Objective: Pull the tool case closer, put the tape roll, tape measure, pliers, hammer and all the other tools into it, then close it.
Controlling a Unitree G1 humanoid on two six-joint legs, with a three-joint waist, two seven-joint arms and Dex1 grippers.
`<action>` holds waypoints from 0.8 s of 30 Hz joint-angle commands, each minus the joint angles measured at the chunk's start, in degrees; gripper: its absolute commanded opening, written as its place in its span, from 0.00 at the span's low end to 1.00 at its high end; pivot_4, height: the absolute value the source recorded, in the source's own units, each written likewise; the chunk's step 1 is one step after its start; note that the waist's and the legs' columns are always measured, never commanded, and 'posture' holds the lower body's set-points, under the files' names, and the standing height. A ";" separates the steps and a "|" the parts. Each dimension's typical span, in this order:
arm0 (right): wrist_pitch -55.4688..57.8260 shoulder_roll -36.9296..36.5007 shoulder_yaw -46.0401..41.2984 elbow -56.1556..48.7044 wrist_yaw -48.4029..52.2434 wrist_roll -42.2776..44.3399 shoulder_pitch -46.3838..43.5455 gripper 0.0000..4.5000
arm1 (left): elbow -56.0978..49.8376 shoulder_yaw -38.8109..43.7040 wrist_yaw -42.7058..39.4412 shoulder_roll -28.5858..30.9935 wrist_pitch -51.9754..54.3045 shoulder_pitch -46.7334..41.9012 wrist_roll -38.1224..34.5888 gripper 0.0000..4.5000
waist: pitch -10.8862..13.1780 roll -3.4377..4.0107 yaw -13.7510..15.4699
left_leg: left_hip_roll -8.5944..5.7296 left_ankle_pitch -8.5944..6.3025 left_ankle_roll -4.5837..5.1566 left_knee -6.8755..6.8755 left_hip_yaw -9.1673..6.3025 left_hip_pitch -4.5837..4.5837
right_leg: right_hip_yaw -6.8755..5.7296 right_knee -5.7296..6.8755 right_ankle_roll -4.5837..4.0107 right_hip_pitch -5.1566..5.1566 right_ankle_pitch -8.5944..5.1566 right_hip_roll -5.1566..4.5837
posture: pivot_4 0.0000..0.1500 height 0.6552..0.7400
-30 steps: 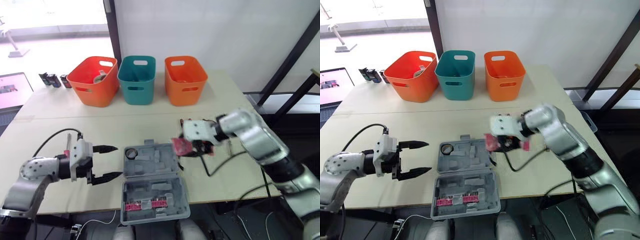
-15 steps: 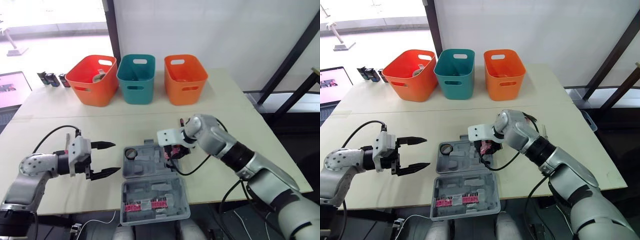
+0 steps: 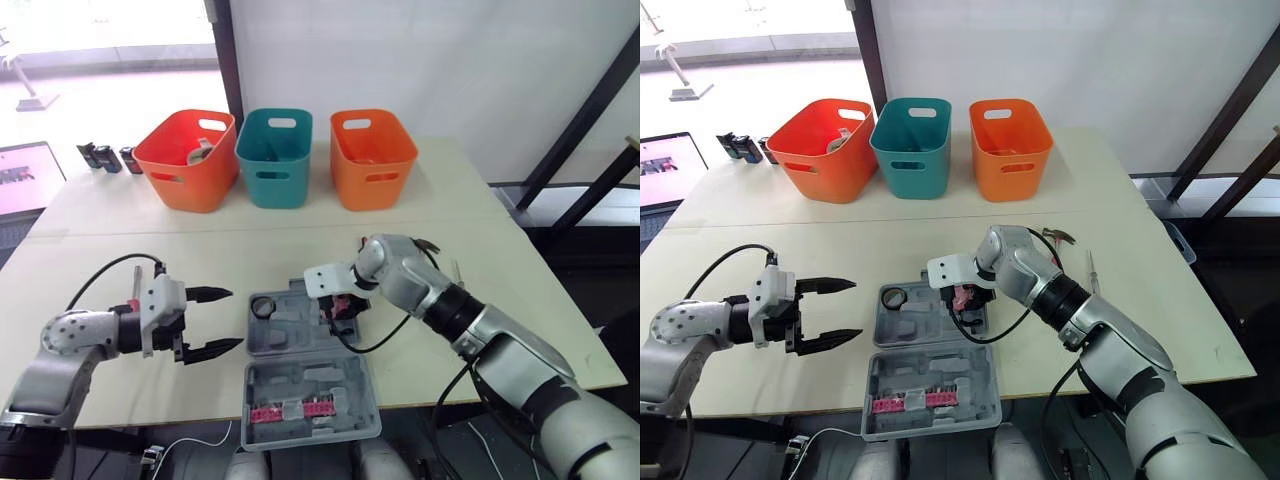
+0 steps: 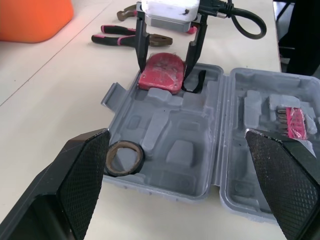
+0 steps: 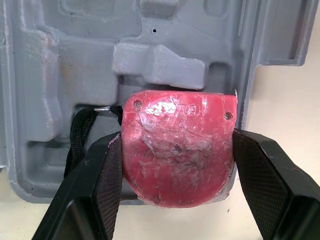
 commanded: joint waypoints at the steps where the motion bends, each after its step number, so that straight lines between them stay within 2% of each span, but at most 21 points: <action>1: 0.18 0.80 -2.07 -1.44 -0.22 -0.35 -1.03 0.62 | -1.19 0.55 0.41 0.41 -0.11 -0.25 -0.01 1.00 | 0.00 0.00 -0.04 | 0.00 0.00 0.00 0.00 0.00 0.00 | 0.00 0.00 0.00 0.00 0.00 0.00 | 1.00 1.00; 3: 0.11 0.93 -2.19 -1.37 -0.47 -0.43 -1.06 0.62 | -1.00 0.50 0.38 0.40 -0.20 -0.33 0.08 1.00 | 0.00 0.00 -0.05 | 0.00 0.00 0.00 0.00 0.01 0.00 | 0.00 0.00 -0.01 0.00 0.00 0.00 | 1.00 1.00; 6: 0.85 1.05 -2.90 -2.30 -0.92 -0.09 -0.84 0.96 | -1.27 0.37 0.41 0.27 -0.07 -0.20 0.08 1.00 | 0.00 0.00 -0.05 | 0.00 0.00 0.00 0.00 0.00 0.00 | 0.00 0.00 -0.02 0.00 -0.01 0.00 | 1.00 1.00; 7: 1.26 1.04 -3.17 -2.77 -0.96 0.00 -0.77 0.98 | -1.34 0.33 0.40 0.24 -0.04 -0.11 0.09 1.00 | 0.00 0.00 -0.04 | 0.00 0.00 0.00 0.00 0.00 0.00 | 0.00 0.00 -0.02 0.00 -0.01 0.00 | 1.00 1.00; 19: 7.60 -4.83 -10.04 -14.38 3.81 4.37 2.07 0.98 | -0.67 0.04 -0.13 0.07 -0.25 -0.29 0.29 1.00 | 0.00 -0.01 0.08 | 0.00 0.00 0.00 0.01 0.00 -0.08 | 0.00 -0.02 -0.02 -0.05 -0.01 -0.01 | 1.00 1.00; 22: 8.13 -4.85 -12.21 -14.29 1.76 5.47 3.40 0.79 | -0.55 0.01 -0.10 -0.01 -0.39 -0.24 0.39 1.00 | 0.00 -0.01 0.02 | 0.00 0.00 0.00 0.01 0.00 -0.08 | 0.00 -0.02 -0.02 -0.06 -0.02 -0.01 | 1.00 1.00; 24: 8.77 -4.58 -14.25 -14.62 0.33 7.05 4.79 0.58 | -0.65 -0.03 -0.04 -0.08 -0.37 -0.16 0.39 1.00 | 0.00 -0.01 -0.13 | 0.00 0.00 0.00 0.01 0.00 -0.09 | 0.00 -0.02 -0.03 -0.10 -0.01 -0.01 | 1.00 1.00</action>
